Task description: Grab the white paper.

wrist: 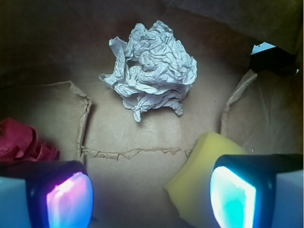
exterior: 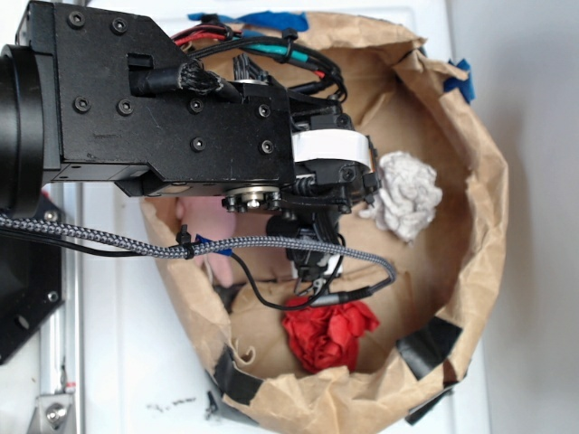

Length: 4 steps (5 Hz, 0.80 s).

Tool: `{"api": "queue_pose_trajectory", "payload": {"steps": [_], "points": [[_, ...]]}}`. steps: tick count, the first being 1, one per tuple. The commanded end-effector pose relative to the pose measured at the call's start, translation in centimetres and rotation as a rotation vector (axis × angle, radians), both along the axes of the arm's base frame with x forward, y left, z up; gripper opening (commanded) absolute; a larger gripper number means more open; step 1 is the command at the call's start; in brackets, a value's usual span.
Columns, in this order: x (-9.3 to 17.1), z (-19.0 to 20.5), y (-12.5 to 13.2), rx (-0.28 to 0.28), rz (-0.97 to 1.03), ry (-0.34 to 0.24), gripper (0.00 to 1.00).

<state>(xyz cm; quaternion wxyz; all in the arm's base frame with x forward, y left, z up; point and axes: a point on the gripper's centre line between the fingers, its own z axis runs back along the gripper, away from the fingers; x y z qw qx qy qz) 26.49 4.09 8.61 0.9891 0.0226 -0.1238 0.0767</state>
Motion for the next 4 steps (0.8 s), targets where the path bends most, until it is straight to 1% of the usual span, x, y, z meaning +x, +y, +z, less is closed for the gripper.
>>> {"api": "queue_pose_trajectory", "payload": {"steps": [1,2,3,4], "points": [[6.3,-0.1,1.1,-0.008,-0.006,-0.102,1.00],[7.5,-0.9,1.4,0.000,0.003,-0.103,1.00],[7.8,-1.2,1.3,0.007,-0.009,-0.095,1.00],[6.7,-1.8,1.1,0.022,-0.038,-0.043,1.00]]}}
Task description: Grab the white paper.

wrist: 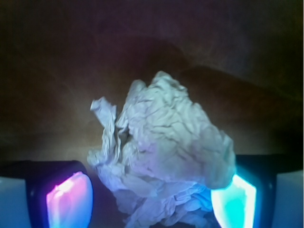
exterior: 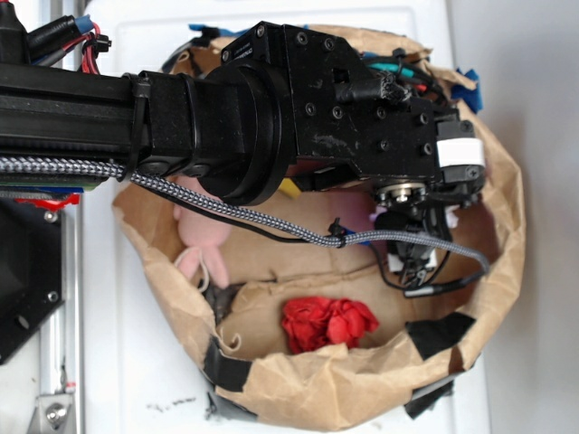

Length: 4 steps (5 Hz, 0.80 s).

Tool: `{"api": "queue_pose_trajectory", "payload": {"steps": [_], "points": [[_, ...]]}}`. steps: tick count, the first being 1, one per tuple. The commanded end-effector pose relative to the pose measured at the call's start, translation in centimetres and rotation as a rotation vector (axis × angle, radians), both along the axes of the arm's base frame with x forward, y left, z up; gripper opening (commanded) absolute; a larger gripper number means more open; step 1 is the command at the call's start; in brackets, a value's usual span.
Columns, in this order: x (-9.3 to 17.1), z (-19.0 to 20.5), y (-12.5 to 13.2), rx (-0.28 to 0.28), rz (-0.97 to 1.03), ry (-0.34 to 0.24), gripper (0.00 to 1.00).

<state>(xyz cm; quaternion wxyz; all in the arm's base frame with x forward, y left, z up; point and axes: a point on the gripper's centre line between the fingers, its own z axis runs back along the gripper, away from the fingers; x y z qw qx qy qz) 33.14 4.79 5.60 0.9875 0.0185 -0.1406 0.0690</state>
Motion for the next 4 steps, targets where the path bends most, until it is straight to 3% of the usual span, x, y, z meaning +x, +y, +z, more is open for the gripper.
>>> {"api": "queue_pose_trajectory", "payload": {"steps": [1,2,4], "points": [[-1.0,0.2,0.8,0.062,-0.034,0.029,0.68],[-1.6,-0.4,1.1,0.070,-0.015,0.035,0.00],[-2.1,-0.5,1.2,0.063,-0.002,0.037,0.00]]}}
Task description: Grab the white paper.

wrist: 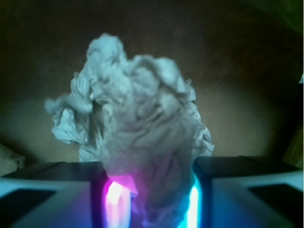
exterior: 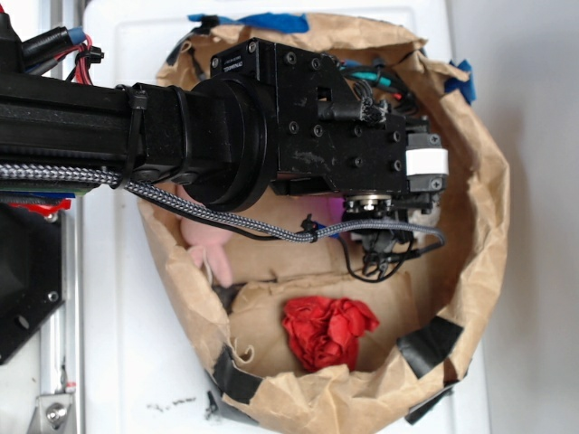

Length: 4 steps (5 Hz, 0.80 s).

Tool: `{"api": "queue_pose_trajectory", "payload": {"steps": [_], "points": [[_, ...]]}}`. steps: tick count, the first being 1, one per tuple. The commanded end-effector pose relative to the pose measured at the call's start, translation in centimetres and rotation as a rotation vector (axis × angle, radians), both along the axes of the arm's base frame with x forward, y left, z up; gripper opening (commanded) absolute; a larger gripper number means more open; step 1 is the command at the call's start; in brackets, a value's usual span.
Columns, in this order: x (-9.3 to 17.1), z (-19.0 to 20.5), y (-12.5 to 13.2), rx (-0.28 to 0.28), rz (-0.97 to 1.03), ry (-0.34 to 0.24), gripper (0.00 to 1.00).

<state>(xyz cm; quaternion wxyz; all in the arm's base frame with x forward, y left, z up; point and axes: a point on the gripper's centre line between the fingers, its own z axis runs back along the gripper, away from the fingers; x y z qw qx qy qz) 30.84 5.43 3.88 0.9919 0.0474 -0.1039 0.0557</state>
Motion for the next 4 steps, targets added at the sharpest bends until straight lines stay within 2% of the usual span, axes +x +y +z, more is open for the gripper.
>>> {"api": "queue_pose_trajectory", "payload": {"steps": [1,3,4], "points": [[-1.0,1.7,0.7,0.000,0.011,-0.044,0.00],[-4.2,4.1,1.2,-0.012,-0.007,-0.050,0.00],[-5.0,5.4,1.5,-0.026,-0.016,-0.033,0.00]]}}
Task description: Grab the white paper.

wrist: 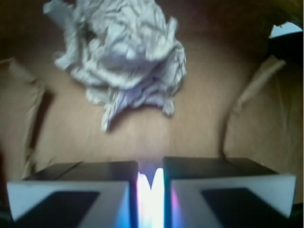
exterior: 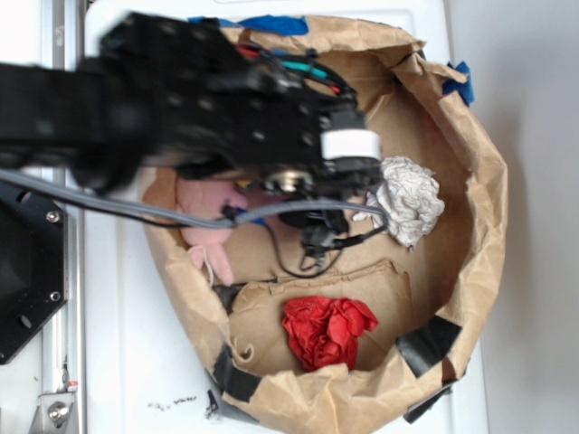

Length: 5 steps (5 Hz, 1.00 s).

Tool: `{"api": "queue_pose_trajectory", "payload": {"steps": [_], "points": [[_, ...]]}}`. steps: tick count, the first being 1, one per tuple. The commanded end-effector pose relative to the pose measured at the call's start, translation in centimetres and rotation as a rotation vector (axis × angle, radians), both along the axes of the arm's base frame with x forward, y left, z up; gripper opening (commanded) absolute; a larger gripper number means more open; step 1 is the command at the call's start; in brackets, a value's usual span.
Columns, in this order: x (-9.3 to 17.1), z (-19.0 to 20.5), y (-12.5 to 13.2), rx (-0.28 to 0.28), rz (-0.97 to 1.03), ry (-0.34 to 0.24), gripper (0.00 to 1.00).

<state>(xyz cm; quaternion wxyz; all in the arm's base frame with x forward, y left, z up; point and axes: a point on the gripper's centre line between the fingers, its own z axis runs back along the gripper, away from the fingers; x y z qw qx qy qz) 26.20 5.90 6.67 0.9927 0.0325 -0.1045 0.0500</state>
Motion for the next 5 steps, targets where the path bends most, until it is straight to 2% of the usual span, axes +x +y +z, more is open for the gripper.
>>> {"api": "queue_pose_trajectory", "payload": {"steps": [1,2,5], "points": [[-0.3,2.3,0.9,0.021,-0.010,-0.040,0.11],[0.3,2.0,0.7,0.023,-0.010,-0.049,1.00],[3.9,1.0,0.0,0.016,0.032,-0.095,1.00]]}}
